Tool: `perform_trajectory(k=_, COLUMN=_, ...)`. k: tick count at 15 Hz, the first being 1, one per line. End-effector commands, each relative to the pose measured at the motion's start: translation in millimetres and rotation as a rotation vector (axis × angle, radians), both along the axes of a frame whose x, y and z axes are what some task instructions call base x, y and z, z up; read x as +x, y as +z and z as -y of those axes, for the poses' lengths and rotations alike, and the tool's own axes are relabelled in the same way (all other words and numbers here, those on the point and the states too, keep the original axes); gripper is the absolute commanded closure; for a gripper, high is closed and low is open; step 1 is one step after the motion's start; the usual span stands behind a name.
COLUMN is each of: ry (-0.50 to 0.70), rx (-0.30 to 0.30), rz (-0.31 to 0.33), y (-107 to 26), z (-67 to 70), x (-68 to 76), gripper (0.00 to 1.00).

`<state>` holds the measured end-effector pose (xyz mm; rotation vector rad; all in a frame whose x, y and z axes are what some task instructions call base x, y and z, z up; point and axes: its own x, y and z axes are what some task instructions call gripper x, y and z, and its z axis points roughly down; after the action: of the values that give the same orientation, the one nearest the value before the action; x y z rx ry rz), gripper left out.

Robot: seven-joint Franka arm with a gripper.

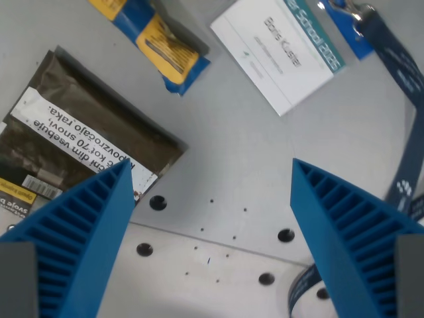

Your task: Move above the blue bag

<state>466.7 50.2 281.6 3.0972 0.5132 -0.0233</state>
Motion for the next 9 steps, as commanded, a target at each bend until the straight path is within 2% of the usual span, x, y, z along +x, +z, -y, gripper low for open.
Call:
perform_trajectory(k=1, ry=0.209, rx=0.021, rz=0.023, y=-7.3, z=-4.5, x=4.3, gripper=0.00)
perform_trajectory(k=9, ry=0.471, rx=0.044, rz=0.024, y=-35.1, z=-22.2, x=11.3, gripper=0.00)
